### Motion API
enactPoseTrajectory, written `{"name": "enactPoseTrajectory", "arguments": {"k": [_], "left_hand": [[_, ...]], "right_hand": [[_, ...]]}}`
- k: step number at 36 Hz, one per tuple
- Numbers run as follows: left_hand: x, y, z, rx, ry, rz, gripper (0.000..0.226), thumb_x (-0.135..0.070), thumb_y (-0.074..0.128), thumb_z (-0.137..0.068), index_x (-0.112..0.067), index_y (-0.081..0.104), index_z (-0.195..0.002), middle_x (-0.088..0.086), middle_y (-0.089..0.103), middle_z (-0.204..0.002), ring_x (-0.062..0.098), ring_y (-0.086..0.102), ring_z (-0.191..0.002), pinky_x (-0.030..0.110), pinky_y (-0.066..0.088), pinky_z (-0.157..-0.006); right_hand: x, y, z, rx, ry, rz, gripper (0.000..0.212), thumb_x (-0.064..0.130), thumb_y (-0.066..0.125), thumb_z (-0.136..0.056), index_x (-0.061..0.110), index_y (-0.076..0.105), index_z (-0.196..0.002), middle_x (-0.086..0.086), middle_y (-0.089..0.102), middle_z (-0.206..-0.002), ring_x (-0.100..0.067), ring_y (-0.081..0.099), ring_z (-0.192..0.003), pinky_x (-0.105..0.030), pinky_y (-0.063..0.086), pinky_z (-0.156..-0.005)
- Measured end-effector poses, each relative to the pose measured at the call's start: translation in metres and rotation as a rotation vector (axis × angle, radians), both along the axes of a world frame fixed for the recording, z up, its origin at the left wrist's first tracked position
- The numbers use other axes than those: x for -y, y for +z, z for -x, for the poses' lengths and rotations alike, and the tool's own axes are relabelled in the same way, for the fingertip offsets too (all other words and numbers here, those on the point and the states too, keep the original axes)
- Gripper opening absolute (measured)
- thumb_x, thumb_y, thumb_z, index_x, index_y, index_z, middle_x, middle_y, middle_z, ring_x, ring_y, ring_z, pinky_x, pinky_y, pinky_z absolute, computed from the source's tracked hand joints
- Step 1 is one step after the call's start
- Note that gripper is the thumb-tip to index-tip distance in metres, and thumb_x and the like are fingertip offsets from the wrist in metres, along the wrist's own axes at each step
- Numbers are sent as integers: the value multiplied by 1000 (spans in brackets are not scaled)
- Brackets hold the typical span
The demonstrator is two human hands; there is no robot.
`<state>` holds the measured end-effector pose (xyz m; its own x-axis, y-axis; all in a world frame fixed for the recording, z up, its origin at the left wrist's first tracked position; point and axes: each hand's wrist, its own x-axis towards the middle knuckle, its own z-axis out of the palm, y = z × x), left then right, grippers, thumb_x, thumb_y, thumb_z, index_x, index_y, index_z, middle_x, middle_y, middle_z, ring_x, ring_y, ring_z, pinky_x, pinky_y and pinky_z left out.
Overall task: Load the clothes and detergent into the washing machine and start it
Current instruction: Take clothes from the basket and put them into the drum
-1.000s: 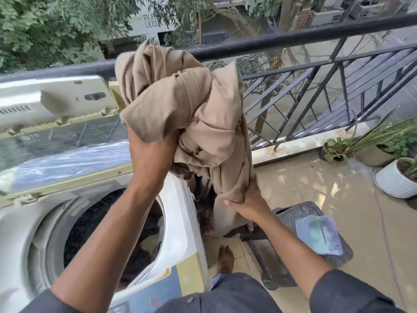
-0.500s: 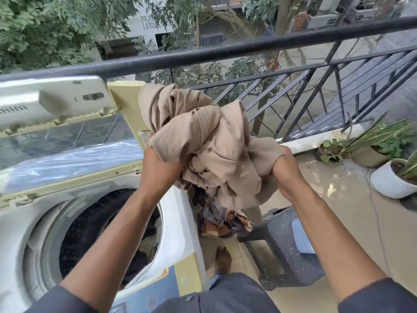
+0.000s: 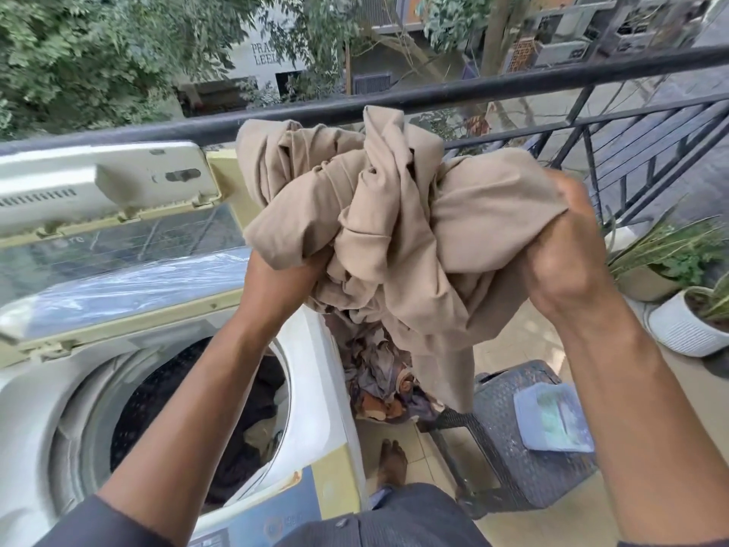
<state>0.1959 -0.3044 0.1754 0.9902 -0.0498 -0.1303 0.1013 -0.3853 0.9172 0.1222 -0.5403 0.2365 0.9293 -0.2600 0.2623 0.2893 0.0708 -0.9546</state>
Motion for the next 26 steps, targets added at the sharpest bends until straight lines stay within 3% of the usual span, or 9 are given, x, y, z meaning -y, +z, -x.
{"name": "enactPoseTrajectory", "arguments": {"k": [6,9,11,13,15,17,19,22,26], "left_hand": [[-5,-3,8,84,-195,15,72,-26,83,-78,-21,54,-144,-11,60,-137,0,62,-119,11,51,-91],[-11,-9,7,-4,-329,47,138,-40,95,-52,-14,19,-165,-15,60,-140,-13,63,-113,7,53,-83],[-10,-13,7,-21,-426,68,160,-54,103,-44,-20,4,-165,-12,52,-154,-6,59,-129,19,56,-97],[-2,-13,16,-20,-504,88,160,-58,102,-46,-22,0,-164,-18,42,-161,-11,47,-140,17,47,-108],[10,-15,25,14,-550,98,129,-45,100,-52,-22,27,-156,-31,49,-149,-26,46,-127,1,39,-101],[22,-25,31,74,-546,93,87,-34,98,-57,-24,59,-135,-35,68,-120,-22,59,-112,4,46,-94],[28,-41,32,90,-430,83,80,-50,102,-52,-25,70,-122,-26,73,-110,-17,63,-102,11,52,-88],[32,-51,26,168,-252,32,97,-65,85,-47,-21,66,-131,-14,66,-125,-24,56,-107,5,48,-87],[36,-48,18,288,-112,58,93,-47,91,-60,-25,50,-141,-15,67,-123,-13,63,-112,17,52,-96]], "right_hand": [[-2,-6,-7,-51,-95,155,37,-4,49,-93,21,73,-81,12,72,-81,-5,62,-80,-30,52,-75],[3,-18,-12,-152,-196,324,12,5,54,-91,11,62,-83,2,64,-82,-14,58,-81,-53,53,-78],[1,-22,-13,-248,-245,387,9,21,56,-83,13,59,-88,-2,64,-83,-24,62,-83,-61,52,-84],[-6,-25,-12,-320,-250,389,23,32,49,-76,21,60,-93,-1,69,-88,-31,66,-92,-63,52,-90],[-16,-26,-10,-359,-208,396,22,36,46,-77,26,59,-93,6,67,-81,-23,64,-86,-63,52,-87],[-26,-29,-6,-369,-138,360,14,36,49,-84,28,58,-90,11,62,-72,-14,58,-73,-61,50,-79],[-35,-29,0,-378,-65,349,19,40,51,-85,24,58,-91,8,61,-71,-16,57,-71,-63,49,-77],[-36,-27,5,-354,77,299,25,35,51,-79,18,60,-95,-1,60,-81,-21,53,-80,-58,46,-77],[-23,-30,5,-319,295,-6,32,6,42,-89,8,65,-112,-8,66,-99,-18,62,-95,-34,50,-86]]}}
